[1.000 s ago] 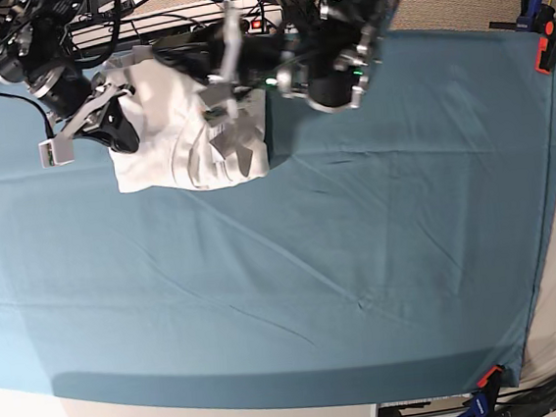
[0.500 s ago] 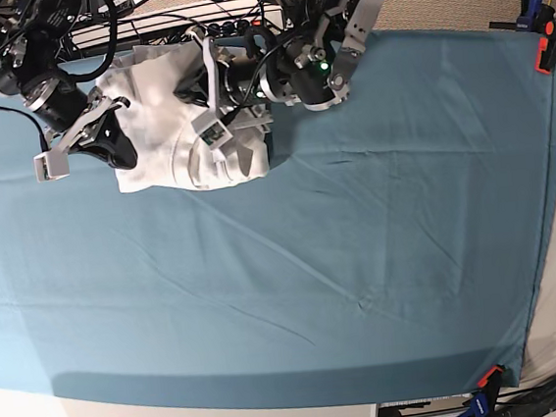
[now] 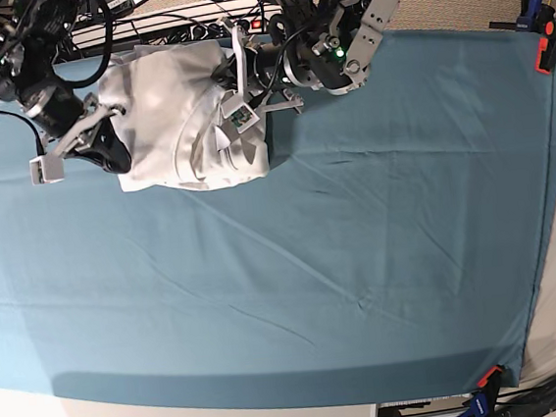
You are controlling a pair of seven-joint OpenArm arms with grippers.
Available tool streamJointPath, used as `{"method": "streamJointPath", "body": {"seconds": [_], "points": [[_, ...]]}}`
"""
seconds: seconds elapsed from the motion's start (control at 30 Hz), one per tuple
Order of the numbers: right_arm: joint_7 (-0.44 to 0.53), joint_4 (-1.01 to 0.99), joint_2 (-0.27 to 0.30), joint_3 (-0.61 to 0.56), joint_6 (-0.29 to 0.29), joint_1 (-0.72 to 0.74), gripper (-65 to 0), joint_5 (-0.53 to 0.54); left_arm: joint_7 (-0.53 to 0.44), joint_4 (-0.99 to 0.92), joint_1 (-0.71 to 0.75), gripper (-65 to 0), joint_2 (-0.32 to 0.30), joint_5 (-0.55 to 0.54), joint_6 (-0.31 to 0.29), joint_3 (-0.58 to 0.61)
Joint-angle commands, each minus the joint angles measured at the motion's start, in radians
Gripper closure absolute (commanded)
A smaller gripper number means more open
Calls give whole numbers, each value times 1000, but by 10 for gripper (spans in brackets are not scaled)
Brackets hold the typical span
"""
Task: Fold the T-shirt properly
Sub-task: 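Grasp the folded bundle edges with both grippers and tuck them in, then release the bundle and move both grippers away from it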
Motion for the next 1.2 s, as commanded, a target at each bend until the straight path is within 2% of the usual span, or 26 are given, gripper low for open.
{"method": "streamJointPath", "body": {"seconds": [0.0, 0.17, 0.27, 0.47, 0.6, 0.77, 0.8, 0.9, 0.93, 0.97, 1.0, 1.1, 1.17], "points": [[19, -19, 12, 3, -1, 22, 0, 17, -18, 16, -8, 0, 6, -7, -3, -1], [15, -156, 13, 3, -1, 108, 0, 15, -10, 16, -8, 0, 6, -7, -3, -1], [16, -189, 24, 2, -1, 138, 0, -36, -10, 16, -8, 0, 6, -7, -3, -1], [66, -232, 97, 3, -1, 148, 0, -182, -10, 16, -8, 0, 6, 13, -3, -1], [76, -269, 140, 3, -1, 148, 0, -217, -10, 16, -8, 0, 6, 16, -3, -1], [71, -273, 183, 4, -6, 148, 0, -190, 38, 24, -19, 0, 6, 17, -4, -2], [55, -273, 190, 7, -36, 149, 0, -164, 60, 32, -21, 0, 6, 19, -4, -5], [-45, -273, 202, 25, -41, 165, 0, -137, 82, 69, -21, 0, 6, 19, -5, -20], [-47, -273, 205, 31, -41, 168, -69, -137, 82, 81, -21, 0, 6, 19, -5, -27], [-37, -273, 209, 36, -41, 168, -154, -137, 81, 93, -21, -18, 6, 19, -4, -35], [-24, -273, 214, 43, -44, 168, -214, -137, 82, 106, -21, -64, 6, 19, -4, -45], [-7, -274, 224, 69, -66, 173, -232, -137, 88, 134, -18, -202, 6, 20, -3, -80], [-8, -274, 232, 83, -71, 182, -232, -137, 88, 145, -9, -245, 5, 19, 20, -115]]}}
